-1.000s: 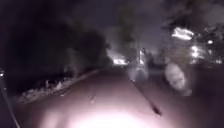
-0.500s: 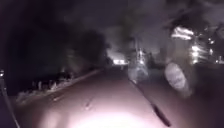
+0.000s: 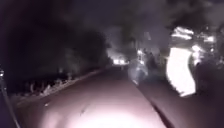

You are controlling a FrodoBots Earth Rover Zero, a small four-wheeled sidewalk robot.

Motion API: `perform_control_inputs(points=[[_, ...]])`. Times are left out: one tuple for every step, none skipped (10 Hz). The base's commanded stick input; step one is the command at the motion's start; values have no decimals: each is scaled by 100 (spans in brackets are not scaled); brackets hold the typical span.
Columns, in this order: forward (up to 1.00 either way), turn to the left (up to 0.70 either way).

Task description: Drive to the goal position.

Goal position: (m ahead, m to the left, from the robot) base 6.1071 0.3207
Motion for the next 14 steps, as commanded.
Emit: perform_control_inputs(points=[[50, 0], [50, 0], [50, 0], [50, 0], [50, 0], [50, 0], [50, 0], [50, 0], [50, 0], [50, 0], [50, 0], [50, 0], [50, 0], [50, 0]])
